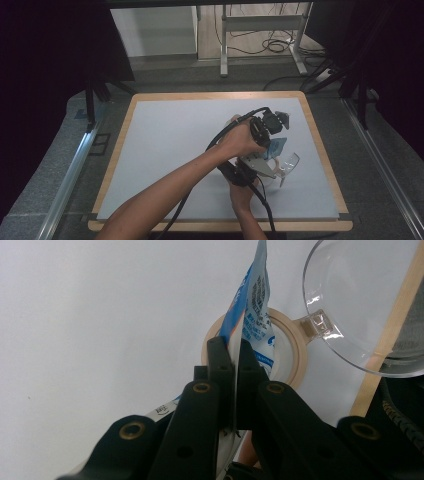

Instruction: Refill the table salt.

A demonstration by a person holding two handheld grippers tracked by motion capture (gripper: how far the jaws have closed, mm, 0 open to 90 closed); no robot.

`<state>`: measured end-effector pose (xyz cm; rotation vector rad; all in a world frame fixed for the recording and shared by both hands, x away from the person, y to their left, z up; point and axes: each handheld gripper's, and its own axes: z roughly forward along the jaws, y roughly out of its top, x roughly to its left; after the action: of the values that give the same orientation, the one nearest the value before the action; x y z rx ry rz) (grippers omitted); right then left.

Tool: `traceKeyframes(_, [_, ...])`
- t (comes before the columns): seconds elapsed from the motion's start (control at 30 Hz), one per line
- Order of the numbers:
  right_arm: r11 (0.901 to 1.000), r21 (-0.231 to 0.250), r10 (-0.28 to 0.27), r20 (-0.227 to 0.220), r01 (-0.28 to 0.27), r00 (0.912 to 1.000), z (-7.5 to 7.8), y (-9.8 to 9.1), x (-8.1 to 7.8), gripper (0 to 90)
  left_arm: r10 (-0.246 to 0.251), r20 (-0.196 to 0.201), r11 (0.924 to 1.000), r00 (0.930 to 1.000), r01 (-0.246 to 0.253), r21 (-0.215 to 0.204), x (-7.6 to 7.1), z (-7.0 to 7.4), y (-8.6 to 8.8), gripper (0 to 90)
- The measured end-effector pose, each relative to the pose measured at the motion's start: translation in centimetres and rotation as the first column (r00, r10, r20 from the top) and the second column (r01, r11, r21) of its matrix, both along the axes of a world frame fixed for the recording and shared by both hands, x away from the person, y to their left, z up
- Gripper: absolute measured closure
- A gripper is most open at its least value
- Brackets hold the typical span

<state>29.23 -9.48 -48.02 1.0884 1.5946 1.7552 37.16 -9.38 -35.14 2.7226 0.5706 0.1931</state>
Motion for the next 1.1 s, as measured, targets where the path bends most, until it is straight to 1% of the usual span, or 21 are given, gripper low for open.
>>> traceKeyframes(0.27, [0.9999,0.011,0.002,0.009,-0.002,1.0000,0.45,-0.12,-0.14,48.8,-0.005,0.002,1.0000,1.0000,0.005,0.003,-0.04,0.20,-0.06,90.0])
traceKeyframes(0.57, [0.9998,0.019,0.003,0.009,-0.003,1.0000,0.38,-0.16,-0.14,48.8,-0.006,-0.001,0.9999,1.0000,0.006,0.011,-0.03,0.03,-0.28,90.0])
traceKeyframes(0.83, [0.9998,0.022,0.003,0.008,-0.003,1.0000,0.40,-0.23,-0.17,49.1,-0.006,-0.001,0.9999,1.0000,0.006,0.009,-0.09,0.04,-0.35,90.0])
traceKeyframes(1.1, [0.9997,0.025,0.004,0.004,-0.004,1.0000,0.19,-0.09,-0.11,51.4,-0.002,0.001,1.0000,1.0000,0.002,0.003,-0.20,0.23,-0.18,90.0])
